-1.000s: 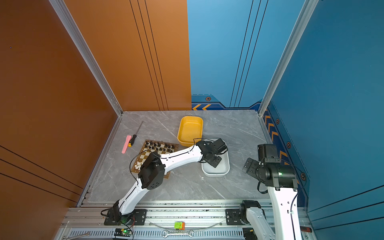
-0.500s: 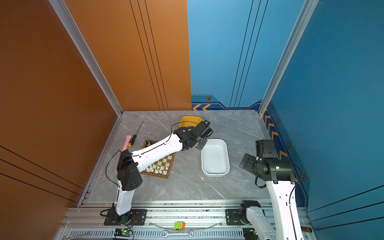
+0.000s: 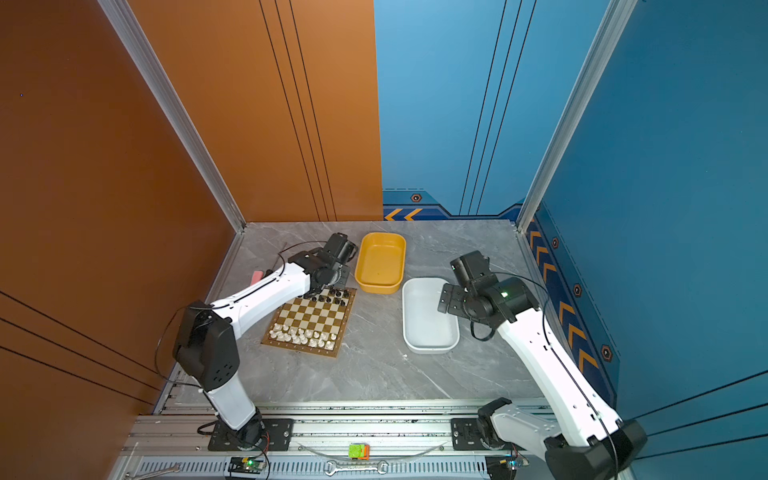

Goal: Set up the chess pieces on the board
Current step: 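Move the black pawn over the gap in the black pawn row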

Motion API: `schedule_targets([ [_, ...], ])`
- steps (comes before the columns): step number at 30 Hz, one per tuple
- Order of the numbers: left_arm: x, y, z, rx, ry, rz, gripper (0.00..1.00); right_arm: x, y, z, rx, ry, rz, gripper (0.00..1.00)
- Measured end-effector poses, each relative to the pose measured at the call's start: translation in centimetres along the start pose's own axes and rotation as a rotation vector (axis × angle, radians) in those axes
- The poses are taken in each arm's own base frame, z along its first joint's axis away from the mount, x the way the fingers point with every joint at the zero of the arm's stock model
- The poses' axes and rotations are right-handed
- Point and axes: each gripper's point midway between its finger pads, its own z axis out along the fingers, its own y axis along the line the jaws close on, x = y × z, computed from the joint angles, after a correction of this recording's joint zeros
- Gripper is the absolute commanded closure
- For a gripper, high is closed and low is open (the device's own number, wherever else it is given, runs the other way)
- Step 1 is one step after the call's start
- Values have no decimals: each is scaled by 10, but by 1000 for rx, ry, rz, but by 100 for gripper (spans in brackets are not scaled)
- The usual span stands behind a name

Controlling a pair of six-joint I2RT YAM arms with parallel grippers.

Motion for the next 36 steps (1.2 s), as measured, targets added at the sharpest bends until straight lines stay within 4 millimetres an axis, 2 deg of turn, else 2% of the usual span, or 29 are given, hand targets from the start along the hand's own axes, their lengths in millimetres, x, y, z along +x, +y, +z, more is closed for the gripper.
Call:
schedule_targets([
  [7, 9, 28, 28, 3, 16, -91, 95, -19, 39, 14, -4, -18, -37, 0],
  [15, 3, 42, 42, 38, -2, -160, 96, -26, 67, 23, 1, -34, -57, 0],
  [24, 8, 34, 61, 88, 25, -159, 96, -23, 75, 27, 16, -46, -51, 0],
  [36, 18, 28, 69, 94, 50, -113, 97, -24, 74, 26, 22, -55, -29, 0],
])
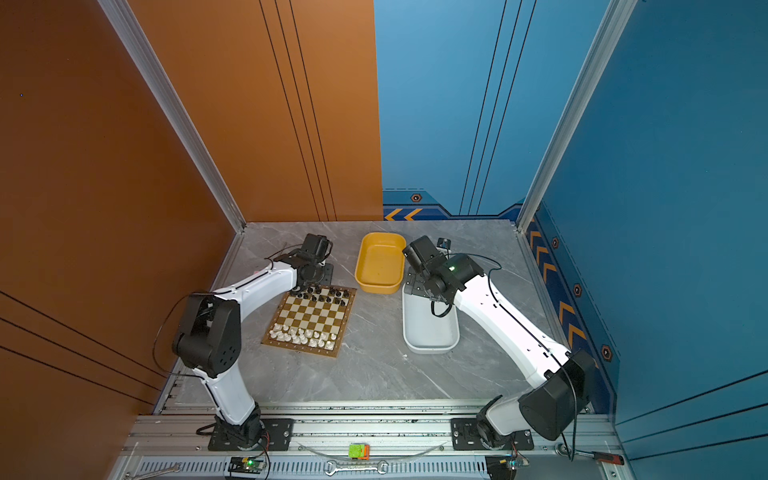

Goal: Set up the chess pieces on the board
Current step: 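Move the black pawn over the gap in the black pawn row, then lower the black pawn into the gap in the black pawn row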

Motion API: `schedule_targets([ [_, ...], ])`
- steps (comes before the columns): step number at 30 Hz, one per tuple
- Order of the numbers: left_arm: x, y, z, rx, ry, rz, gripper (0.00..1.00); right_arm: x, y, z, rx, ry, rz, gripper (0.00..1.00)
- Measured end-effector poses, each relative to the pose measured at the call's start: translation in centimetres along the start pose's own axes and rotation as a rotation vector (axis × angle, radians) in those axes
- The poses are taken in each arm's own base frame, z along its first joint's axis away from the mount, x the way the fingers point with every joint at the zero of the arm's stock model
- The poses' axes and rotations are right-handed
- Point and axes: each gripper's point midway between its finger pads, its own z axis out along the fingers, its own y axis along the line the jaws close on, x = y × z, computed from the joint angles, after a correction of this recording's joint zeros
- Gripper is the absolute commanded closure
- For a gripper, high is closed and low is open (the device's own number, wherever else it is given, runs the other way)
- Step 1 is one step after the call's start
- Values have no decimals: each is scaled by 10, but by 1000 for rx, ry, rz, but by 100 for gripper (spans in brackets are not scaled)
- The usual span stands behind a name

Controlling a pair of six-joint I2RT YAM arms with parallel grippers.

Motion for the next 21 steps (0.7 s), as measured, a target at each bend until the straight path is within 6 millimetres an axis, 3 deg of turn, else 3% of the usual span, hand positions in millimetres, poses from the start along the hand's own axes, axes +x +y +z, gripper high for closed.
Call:
schedule_targets([
  [12, 12, -16, 9, -17, 2, 84, 97, 1, -3, 2, 15, -4, -1, 0],
  [21, 25, -6, 17, -73, 5, 107, 97, 3, -5, 3, 18, -1, -3, 0],
])
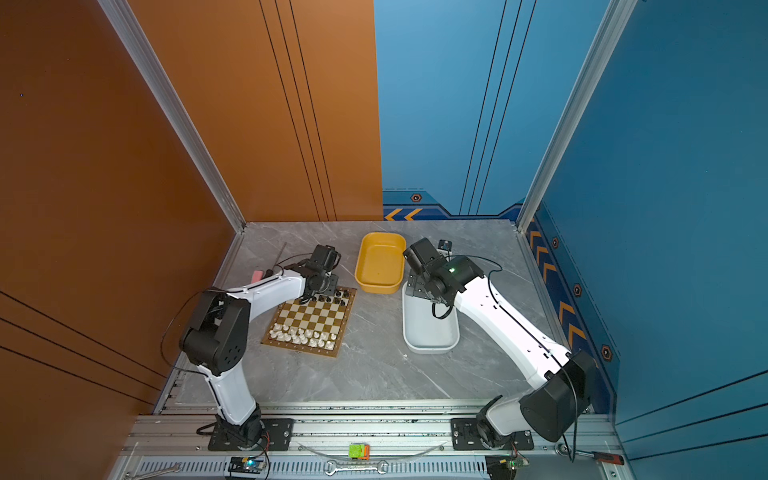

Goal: Set up the chess pieces on the board
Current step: 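Lower the black pawn into the gap in the black pawn row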

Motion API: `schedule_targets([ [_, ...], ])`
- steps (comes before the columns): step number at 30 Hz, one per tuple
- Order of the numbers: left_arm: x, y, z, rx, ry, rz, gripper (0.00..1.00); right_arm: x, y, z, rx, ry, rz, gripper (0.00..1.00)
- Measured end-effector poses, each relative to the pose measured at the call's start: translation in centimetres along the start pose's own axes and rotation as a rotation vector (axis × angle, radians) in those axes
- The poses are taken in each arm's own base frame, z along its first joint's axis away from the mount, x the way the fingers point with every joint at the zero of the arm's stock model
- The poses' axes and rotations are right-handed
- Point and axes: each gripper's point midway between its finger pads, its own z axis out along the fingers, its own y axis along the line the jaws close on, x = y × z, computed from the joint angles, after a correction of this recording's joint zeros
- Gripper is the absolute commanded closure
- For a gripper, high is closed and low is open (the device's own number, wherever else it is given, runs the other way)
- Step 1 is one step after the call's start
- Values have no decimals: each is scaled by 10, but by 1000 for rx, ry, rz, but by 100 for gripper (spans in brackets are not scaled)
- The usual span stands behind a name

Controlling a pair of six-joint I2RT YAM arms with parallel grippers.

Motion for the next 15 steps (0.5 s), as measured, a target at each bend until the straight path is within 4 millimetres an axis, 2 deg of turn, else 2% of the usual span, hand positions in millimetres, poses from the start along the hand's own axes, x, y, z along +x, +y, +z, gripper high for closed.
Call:
schedule_targets([
  [15, -6, -2, 0, -13, -34, -2, 97, 0, 0, 0, 0, 0, -1, 0],
])
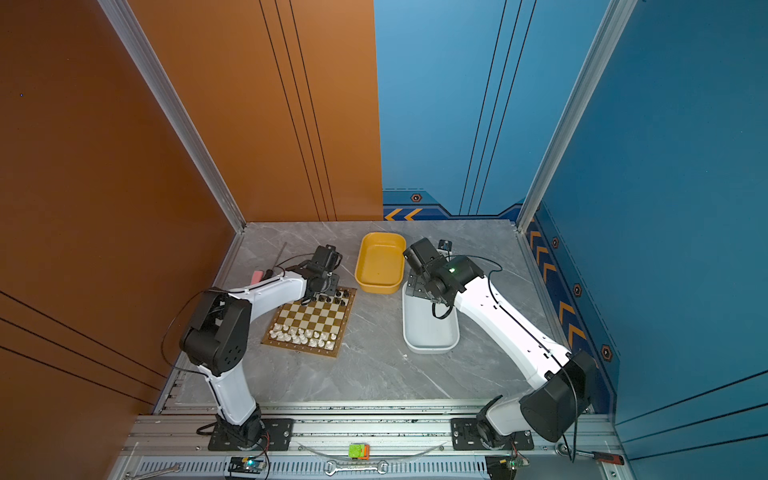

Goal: Set up the chess pieces on the board
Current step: 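Lower the black pawn into the gap in the black pawn row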

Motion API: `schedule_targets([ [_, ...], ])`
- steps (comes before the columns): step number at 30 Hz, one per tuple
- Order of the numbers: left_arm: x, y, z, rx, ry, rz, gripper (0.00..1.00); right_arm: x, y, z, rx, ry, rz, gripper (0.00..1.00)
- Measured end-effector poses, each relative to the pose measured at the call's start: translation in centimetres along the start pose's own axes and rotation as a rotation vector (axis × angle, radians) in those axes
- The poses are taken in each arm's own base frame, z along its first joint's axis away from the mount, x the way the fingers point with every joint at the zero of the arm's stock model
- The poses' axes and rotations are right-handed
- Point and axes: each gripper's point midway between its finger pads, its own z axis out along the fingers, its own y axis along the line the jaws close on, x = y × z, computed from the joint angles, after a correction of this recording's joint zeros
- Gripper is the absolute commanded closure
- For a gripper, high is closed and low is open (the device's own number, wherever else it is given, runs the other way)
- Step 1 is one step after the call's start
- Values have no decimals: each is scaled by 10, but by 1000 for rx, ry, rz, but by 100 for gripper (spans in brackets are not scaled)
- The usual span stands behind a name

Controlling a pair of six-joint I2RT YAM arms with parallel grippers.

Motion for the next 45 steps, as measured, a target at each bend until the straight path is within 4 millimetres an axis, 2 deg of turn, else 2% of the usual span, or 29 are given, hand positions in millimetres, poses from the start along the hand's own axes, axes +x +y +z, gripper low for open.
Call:
schedule_targets([
  [23, 7, -4, -2, -12, 20, 21, 94, -3, -7, 0, 8, -4, 16, 0],
  [37, 8, -2, -2, -29, 20, 18, 74, -1, -11, -3, -1, -13, 20, 0],
  [45, 17, -4, -1, -30, 38, 25, 71, 0, -12, -3, 0, -13, 21, 0],
])
